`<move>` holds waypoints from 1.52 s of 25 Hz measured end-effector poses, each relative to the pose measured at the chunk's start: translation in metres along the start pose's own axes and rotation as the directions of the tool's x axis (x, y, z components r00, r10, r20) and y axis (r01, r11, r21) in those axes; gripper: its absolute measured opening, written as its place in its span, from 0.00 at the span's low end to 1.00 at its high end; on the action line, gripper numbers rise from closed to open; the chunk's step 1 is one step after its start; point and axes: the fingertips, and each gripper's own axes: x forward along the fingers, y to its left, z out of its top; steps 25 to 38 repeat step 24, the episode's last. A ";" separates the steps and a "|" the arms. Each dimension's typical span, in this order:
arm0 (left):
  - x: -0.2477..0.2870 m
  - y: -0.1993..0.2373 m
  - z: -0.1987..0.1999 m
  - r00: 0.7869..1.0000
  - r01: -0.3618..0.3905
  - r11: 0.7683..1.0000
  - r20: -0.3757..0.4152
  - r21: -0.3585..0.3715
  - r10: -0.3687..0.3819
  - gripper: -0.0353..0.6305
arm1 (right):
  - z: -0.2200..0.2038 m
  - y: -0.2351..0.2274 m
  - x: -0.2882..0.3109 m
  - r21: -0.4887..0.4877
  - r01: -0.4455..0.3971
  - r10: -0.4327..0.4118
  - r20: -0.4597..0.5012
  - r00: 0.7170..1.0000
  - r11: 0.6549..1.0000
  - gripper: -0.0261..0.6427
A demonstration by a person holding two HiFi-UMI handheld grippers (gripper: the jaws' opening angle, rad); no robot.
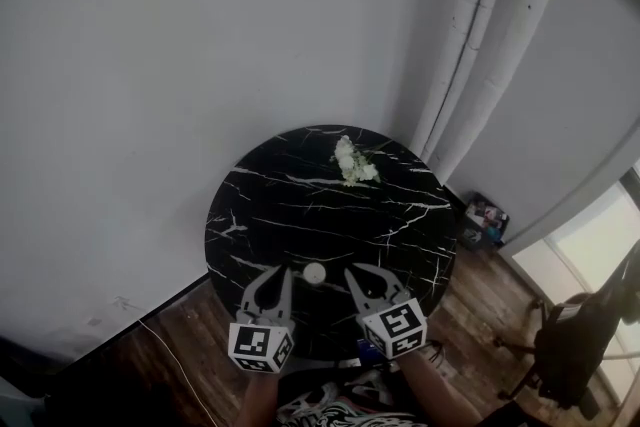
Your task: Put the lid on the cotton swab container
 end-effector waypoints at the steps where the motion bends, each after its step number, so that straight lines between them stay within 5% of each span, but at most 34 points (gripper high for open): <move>1: 0.001 -0.001 -0.002 1.000 -0.002 1.000 -0.010 0.013 0.002 0.07 | 0.000 0.000 0.000 -0.001 0.000 0.000 0.000 1.000 1.000 0.07; 7: 0.005 0.004 -0.013 0.996 -0.038 0.997 -0.073 0.060 0.043 0.07 | 0.000 -0.004 0.000 0.020 0.006 -0.006 0.007 1.000 1.000 0.07; 15: 0.005 0.010 -0.010 0.998 -0.036 0.998 -0.046 -0.044 0.034 0.07 | -0.003 -0.007 0.001 0.041 0.007 -0.008 0.002 1.000 0.999 0.07; 38: 0.011 0.011 -0.014 0.997 -0.032 0.999 -0.072 -0.015 0.031 0.07 | -0.006 -0.009 0.006 0.046 0.001 0.000 -0.012 1.000 0.999 0.07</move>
